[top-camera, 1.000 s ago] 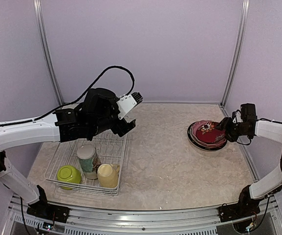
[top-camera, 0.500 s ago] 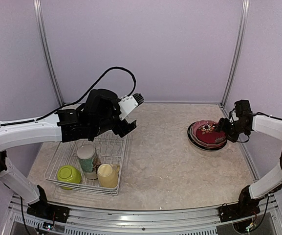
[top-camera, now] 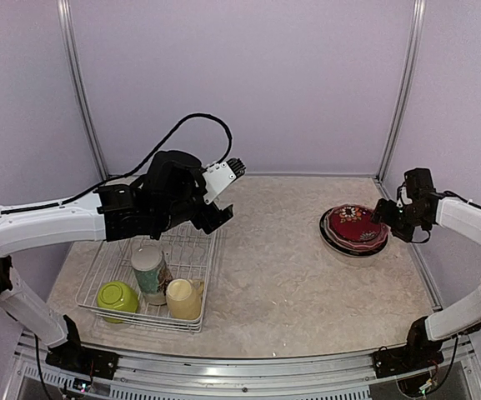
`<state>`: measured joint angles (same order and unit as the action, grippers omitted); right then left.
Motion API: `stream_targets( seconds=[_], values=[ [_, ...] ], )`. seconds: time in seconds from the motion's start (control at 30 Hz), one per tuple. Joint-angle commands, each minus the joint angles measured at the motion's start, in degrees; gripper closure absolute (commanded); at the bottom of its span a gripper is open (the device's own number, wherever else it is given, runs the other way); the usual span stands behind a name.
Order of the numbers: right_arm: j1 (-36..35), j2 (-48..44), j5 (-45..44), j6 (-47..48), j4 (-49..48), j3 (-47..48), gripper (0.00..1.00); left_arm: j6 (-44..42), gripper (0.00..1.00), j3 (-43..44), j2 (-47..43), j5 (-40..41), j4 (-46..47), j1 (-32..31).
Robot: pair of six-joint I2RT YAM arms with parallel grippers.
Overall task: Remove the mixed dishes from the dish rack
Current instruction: Place the plate with another plate, then grab the cup from the dish rack.
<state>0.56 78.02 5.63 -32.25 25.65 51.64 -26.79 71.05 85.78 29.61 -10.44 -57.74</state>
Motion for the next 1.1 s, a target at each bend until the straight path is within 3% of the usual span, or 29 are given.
stream_targets(
  seconds=[0.0, 0.1, 0.43, 0.6, 0.87, 1.07],
  values=[
    [-0.4, -5.6, -1.4, 1.7, 0.2, -2.6, 0.07, 2.5, 0.04, 2.8, -0.3, -0.6, -2.1, -0.2],
    [-0.4, -7.6, -4.5, 3.4, 2.6, -2.2, 0.0, 3.7, 0.01, 2.9, -0.8, -1.1, -2.1, 0.4],
    [-0.4, -14.4, -8.3, 2.8, 5.9, -2.2, 0.0, 11.5, 0.01, 9.8, 1.2, -3.7, -11.2, 2.5],
    [-0.4, -16.1, -5.8, 2.6, 4.1, -3.0, 0.0, 27.0, 0.01, 13.3, -2.3, -13.2, -24.8, 6.9],
    [-0.4, -16.1, 1.0, 3.6, -0.1, -4.9, 0.0, 52.5, 0.01, 10.1, -13.4, -26.7, -46.1, 16.8],
    [-0.4, -15.7, 4.3, 3.0, -3.3, -5.8, 0.0, 62.0, 0.01, 5.3, -20.0, -31.4, -54.6, 20.1]
  ],
)
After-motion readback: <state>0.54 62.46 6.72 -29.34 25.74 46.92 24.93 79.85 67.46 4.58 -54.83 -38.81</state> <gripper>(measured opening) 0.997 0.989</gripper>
